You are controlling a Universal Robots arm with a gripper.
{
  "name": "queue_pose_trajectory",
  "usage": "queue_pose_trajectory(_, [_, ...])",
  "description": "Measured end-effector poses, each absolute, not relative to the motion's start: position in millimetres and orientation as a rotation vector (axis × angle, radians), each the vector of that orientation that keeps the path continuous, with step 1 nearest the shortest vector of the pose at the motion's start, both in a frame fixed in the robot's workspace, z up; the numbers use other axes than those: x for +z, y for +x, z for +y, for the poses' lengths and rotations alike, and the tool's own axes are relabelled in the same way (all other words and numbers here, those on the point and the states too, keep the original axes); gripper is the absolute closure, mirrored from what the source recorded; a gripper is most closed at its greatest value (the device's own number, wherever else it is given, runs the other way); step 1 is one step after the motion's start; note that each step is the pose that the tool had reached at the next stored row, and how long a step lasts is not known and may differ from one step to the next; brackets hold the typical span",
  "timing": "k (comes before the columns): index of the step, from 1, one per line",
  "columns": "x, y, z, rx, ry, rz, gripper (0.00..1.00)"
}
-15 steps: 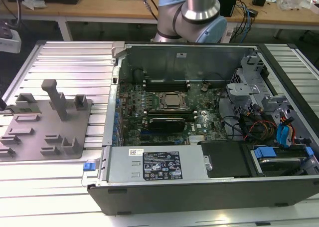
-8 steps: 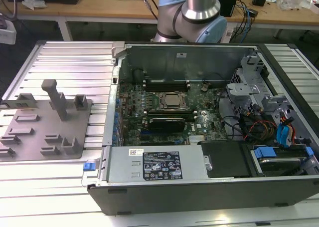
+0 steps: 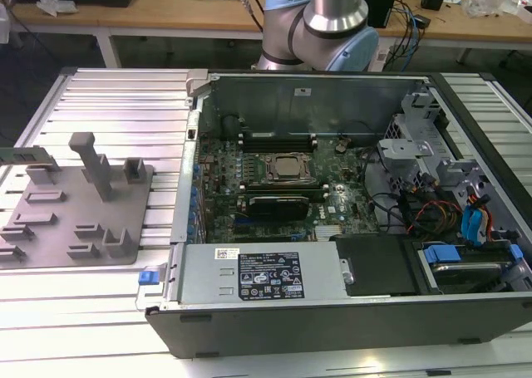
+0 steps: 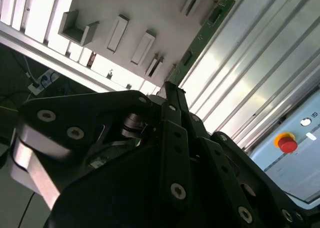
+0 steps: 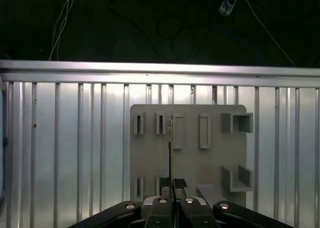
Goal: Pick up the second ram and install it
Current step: 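Pick up the second ram and move it above second insertion slot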
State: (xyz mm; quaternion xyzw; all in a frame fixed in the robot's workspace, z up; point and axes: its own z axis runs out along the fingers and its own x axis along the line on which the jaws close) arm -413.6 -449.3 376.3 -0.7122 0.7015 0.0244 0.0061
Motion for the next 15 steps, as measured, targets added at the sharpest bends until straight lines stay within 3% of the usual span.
queue_pose_trajectory(15, [423.3,-411.0,-449.3,0.088,-2.221,2.192,0.91])
